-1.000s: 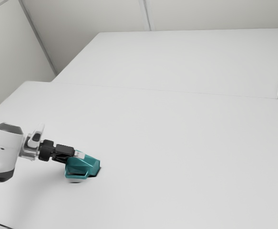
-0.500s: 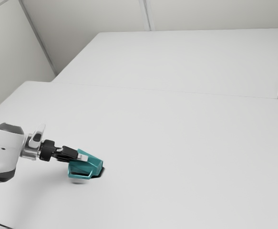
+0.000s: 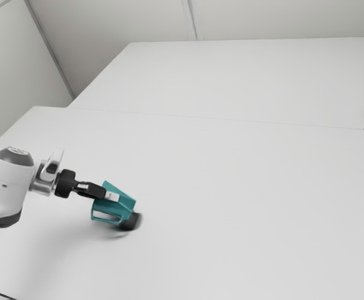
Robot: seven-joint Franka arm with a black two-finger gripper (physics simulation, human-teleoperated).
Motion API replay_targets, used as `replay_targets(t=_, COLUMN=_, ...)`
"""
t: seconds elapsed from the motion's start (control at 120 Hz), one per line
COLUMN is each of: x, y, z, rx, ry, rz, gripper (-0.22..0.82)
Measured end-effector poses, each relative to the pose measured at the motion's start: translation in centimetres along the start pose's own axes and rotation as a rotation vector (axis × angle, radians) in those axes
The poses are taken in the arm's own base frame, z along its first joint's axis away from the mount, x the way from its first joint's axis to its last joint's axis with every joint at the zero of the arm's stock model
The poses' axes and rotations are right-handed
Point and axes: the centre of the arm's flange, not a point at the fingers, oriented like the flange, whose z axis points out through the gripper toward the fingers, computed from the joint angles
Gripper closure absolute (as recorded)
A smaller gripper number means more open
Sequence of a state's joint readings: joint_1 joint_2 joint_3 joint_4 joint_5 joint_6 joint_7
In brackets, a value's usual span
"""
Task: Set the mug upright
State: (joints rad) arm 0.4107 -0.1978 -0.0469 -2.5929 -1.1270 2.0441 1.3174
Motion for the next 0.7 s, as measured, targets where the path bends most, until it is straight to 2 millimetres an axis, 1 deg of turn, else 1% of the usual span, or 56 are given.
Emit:
replay_targets(t=0.283, x=7.6, y=3.0, z=-2.3, rx=0.153, ry=-0.207, rz=0.246, gripper=0.75)
replay_targets(t=0.375, x=9.4, y=4.1, z=-2.7, rx=0.215, ry=-0.286, rz=0.293, gripper=0.75)
replay_targets(t=0.433, x=10.3, y=4.6, z=-3.0, rx=0.255, ry=-0.327, rz=0.307, gripper=0.75)
replay_targets(t=0.567, x=11.7, y=5.5, z=-3.0, rx=0.352, ry=-0.420, rz=0.330, gripper=0.75)
replay_targets(t=0.7, x=12.3, y=6.2, z=-2.3, rx=0.448, ry=-0.497, rz=0.329, gripper=0.75)
